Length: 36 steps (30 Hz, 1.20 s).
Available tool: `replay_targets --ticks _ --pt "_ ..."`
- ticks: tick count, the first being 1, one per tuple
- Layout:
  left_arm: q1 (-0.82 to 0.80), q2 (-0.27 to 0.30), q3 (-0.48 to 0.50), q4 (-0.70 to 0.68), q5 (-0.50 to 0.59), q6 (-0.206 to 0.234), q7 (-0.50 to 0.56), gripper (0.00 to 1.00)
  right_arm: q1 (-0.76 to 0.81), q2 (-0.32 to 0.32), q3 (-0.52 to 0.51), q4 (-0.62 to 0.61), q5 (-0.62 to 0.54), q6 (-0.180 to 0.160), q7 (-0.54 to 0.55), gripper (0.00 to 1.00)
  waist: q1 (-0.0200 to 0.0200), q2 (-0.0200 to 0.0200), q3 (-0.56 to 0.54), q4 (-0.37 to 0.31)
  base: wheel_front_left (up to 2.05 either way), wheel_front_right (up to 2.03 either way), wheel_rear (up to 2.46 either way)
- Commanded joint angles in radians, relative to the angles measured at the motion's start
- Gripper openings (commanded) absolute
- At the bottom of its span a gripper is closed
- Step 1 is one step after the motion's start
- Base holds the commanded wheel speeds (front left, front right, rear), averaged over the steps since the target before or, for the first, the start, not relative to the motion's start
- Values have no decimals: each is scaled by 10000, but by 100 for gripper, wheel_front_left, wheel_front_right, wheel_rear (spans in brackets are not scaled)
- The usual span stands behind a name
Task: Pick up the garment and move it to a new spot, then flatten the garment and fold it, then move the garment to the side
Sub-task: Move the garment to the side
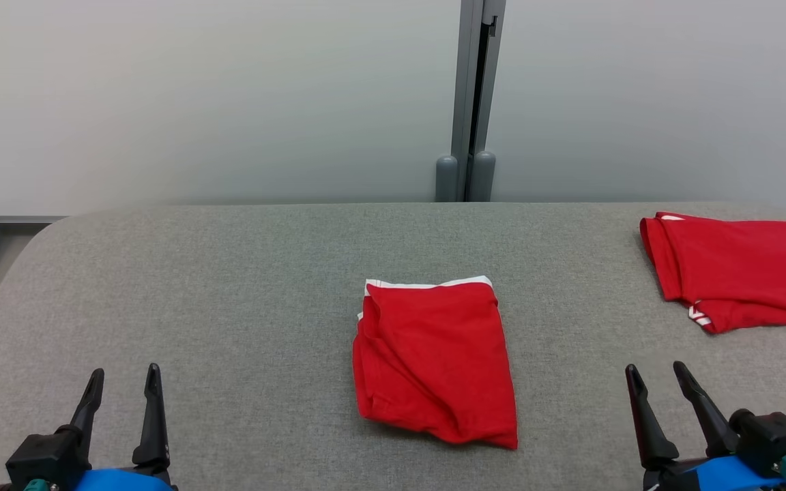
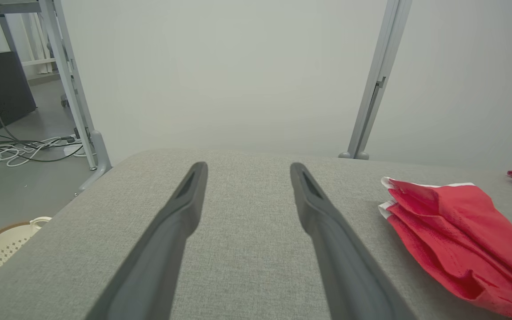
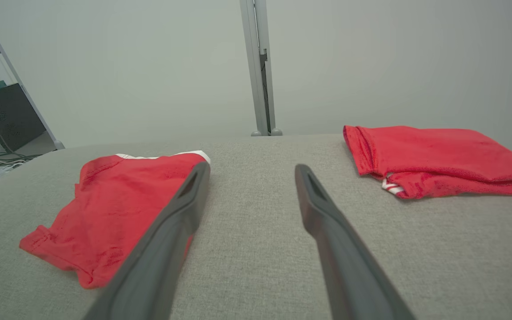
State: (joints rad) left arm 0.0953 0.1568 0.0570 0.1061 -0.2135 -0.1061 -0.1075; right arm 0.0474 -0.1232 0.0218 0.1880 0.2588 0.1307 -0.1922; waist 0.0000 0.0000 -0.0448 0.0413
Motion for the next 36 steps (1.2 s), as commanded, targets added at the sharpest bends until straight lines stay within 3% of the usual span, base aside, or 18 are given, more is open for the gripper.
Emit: replay_targets --ticks 1,8,13,22,29,36 --pt "-117 58 -2 20 -60 25 -54 100 -159 21 18 25 -46 2 -28 100 0 0 6 21 0 0 0" --pt "-249 -29 -147 11 -84 99 -108 100 -1399 -170 921 160 29 2 270 100 0 0 180 234 0 0 0" --pt "-416 -100 -275 29 -90 123 -175 100 -3171 -341 1592 1142 -79 2 841 100 0 0 486 466 0 0 0" --pt "-977 -269 -590 194 -110 162 -393 100 -5327 -252 2154 4640 -35 2 1354 100 0 0 1229 922 0 0 0" --pt "-1259 -301 -726 618 -183 126 -640 100 -5556 37 2571 7074 349 2 1028 100 0 0 1378 1182 0 0 0" --pt "-1231 -272 -779 823 -233 173 -777 100 -5591 335 3044 8539 875 2 925 100 0 0 1356 1208 0 0 0"
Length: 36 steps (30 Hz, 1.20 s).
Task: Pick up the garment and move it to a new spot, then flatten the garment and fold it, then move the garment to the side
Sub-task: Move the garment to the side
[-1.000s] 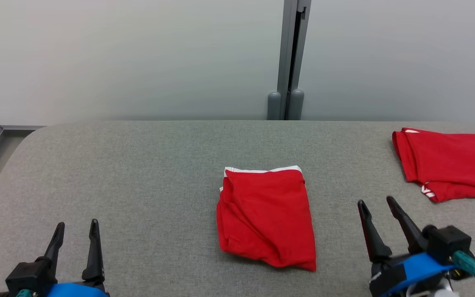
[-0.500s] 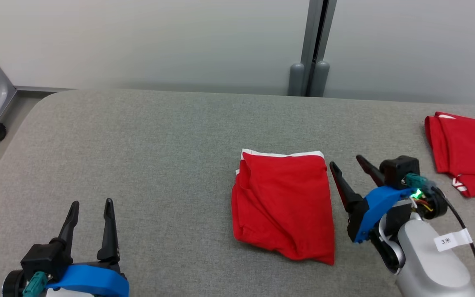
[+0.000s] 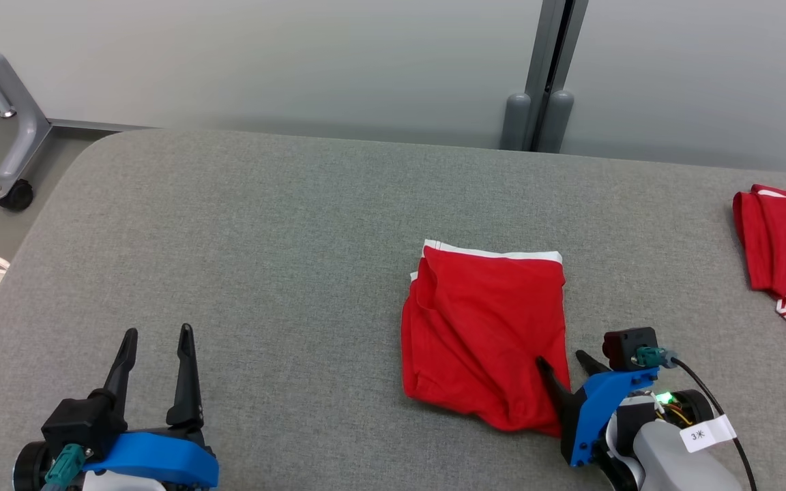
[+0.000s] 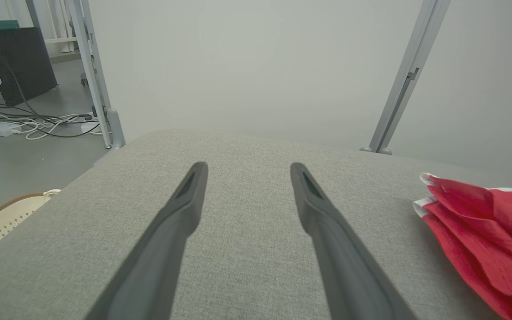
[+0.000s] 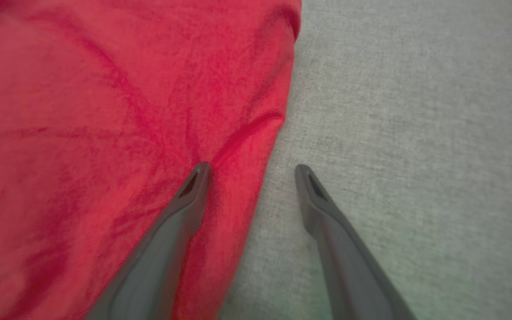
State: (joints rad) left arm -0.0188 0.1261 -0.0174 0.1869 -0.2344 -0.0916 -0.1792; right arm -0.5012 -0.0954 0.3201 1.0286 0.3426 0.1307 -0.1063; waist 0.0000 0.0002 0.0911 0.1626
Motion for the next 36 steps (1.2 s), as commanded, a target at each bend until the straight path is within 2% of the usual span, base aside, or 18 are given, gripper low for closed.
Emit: replay_targets --ticks 1,2,3,9,12,20,29,36 --pt "-102 31 -48 33 -27 37 -77 100 -109 98 161 263 138 3 103 53 0 -2 -5 -7 0 0 0" --pt "-126 27 -67 48 -33 32 -70 100 -131 135 231 378 289 3 112 32 0 -2 -2 -4 0 0 0" --pt "-163 23 -93 64 -38 32 -82 100 -162 181 257 480 492 3 139 0 0 -2 7 7 0 0 0" --pt "-332 32 -172 124 -73 19 -146 100 -649 202 801 789 954 2 43 0 0 -2 144 58 0 0 0" --pt "-339 83 -162 109 -72 65 -193 100 -1021 -72 1116 725 1052 2 -184 0 0 -2 239 -10 0 0 0" --pt "-617 191 -222 -230 39 138 -340 100 -2392 -1337 2440 199 1030 0 -357 0 0 -2 907 -613 0 0 0" --pt "-1399 448 -272 -1020 265 285 -418 100 -4753 -3244 3649 -649 1334 0 -231 0 0 -2 2789 -1642 0 0 0" --pt "-1809 773 -176 -1674 441 381 -316 100 -6196 -4470 4038 -1008 1618 0 -322 0 0 -2 3898 -2464 0 0 0"
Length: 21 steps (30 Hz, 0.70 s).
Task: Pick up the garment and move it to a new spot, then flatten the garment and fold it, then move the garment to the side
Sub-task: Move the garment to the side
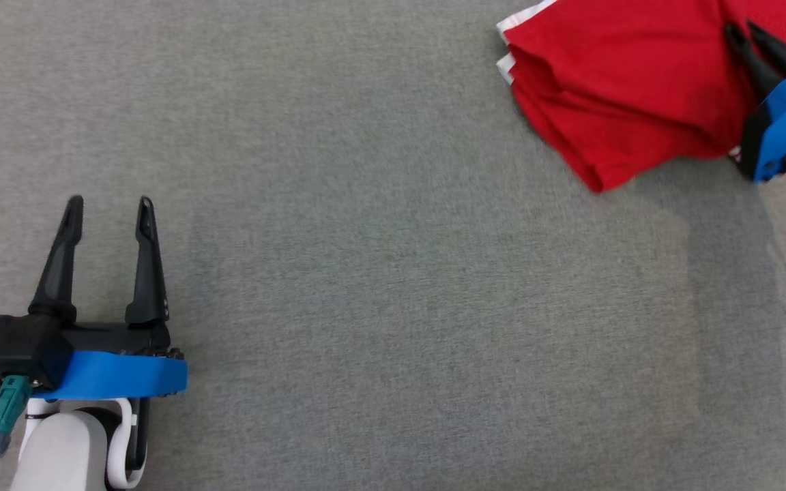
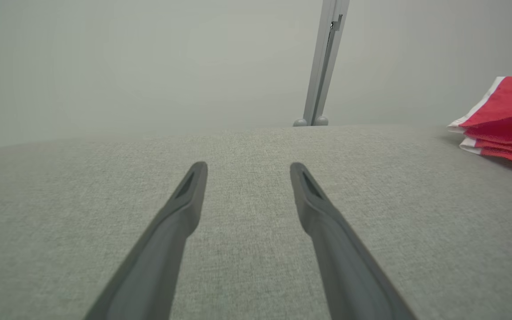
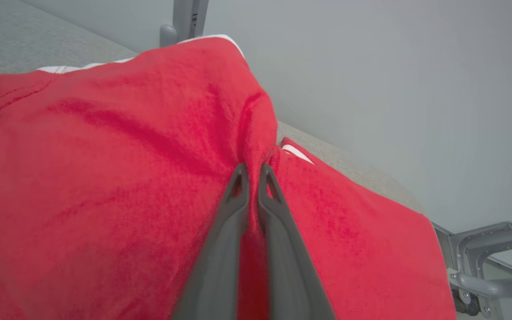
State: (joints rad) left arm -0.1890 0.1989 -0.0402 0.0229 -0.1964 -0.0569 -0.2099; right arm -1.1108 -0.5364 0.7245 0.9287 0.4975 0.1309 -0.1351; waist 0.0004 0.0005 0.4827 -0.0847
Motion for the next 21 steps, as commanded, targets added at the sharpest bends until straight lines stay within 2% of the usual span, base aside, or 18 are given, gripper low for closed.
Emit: replay_targets --ticks 1,6,12,18,21 --pt "-152 109 56 -120 87 42 36 100 -263 -252 25 -26 129 -2 -58 0 -4 -5 85 -113 0 0 0" --pt "-209 410 118 -675 219 120 307 100 -876 -974 295 -52 307 -2 37 0 -4 -5 461 -645 0 0 0" --pt "-239 611 96 -1382 317 175 593 100 -1218 -1812 552 279 641 -2 343 0 -4 -5 726 -862 0 0 0" --pt "-112 758 171 -1788 256 212 748 100 -1469 -2185 661 752 925 -2 472 0 -4 -5 900 -922 0 0 0" --pt "-60 794 173 -1855 239 261 779 100 -1541 -2081 695 1095 1039 -2 587 0 -4 -5 943 -890 0 0 0"
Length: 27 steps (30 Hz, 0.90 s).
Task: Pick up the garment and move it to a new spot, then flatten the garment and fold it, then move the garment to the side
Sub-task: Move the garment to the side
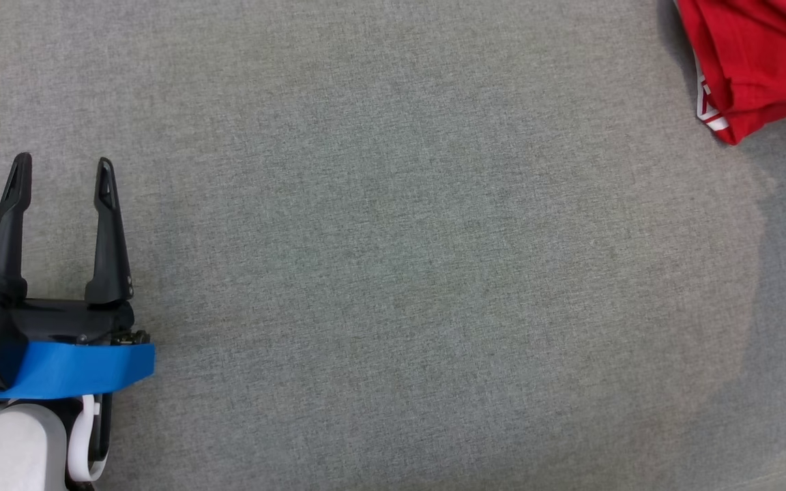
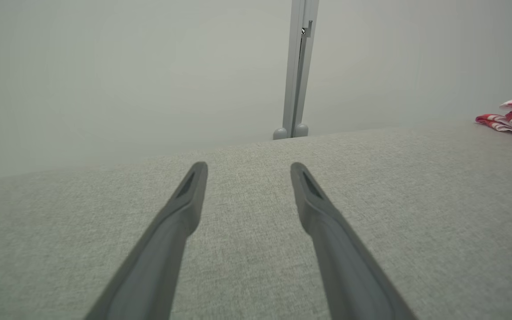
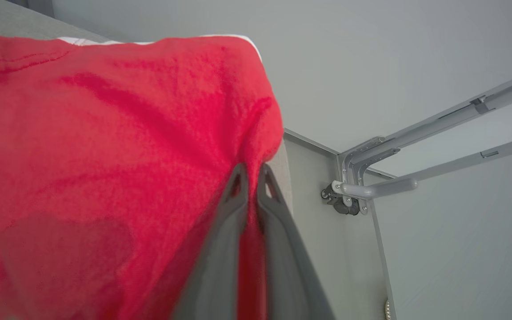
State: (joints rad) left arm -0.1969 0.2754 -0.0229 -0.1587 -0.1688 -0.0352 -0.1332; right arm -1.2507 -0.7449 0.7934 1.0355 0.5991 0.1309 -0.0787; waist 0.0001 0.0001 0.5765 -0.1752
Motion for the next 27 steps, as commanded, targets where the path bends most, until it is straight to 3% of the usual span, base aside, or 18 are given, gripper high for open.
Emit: replay_targets --ticks 1,2,3,4,5,11,16,21,27 --pt "29 29 0 -57 -46 60 13 100 -158 62 27 152 46 -2 74 0 -1 -1 15 30 0 0 0" --pt "37 35 8 -64 -44 70 8 100 -164 134 6 314 116 -2 132 0 -1 -1 29 42 0 0 0" --pt "33 45 18 -69 -51 82 3 100 -209 200 -35 445 153 -2 90 8 -1 -1 44 46 0 0 0" --pt "31 52 18 -73 -55 98 -7 100 -266 281 -96 589 192 -2 8 45 -1 -1 57 54 0 0 0" --pt "24 49 -1 -54 -55 103 -20 100 -295 355 -166 751 251 -2 -60 100 -1 -1 54 75 0 0 0" --pt "15 -47 -72 264 -146 138 -189 100 -437 860 -476 1302 190 -2 -1247 100 -1 -1 -400 233 0 0 0" --pt "304 -189 -119 711 -268 170 -399 100 -11 1265 -566 807 186 -2 -1796 100 -1 -1 -1185 428 0 0 0" --pt "695 -394 -112 1165 -452 263 -645 100 862 1672 -1139 -906 95 -2 -1872 100 -1 -1 -2092 717 0 0 0" --pt "1333 -525 -52 1625 -678 341 -824 100 3490 2568 -2754 -3247 -539 0 -1862 100 -1 -1 -3257 1109 0 0 0"
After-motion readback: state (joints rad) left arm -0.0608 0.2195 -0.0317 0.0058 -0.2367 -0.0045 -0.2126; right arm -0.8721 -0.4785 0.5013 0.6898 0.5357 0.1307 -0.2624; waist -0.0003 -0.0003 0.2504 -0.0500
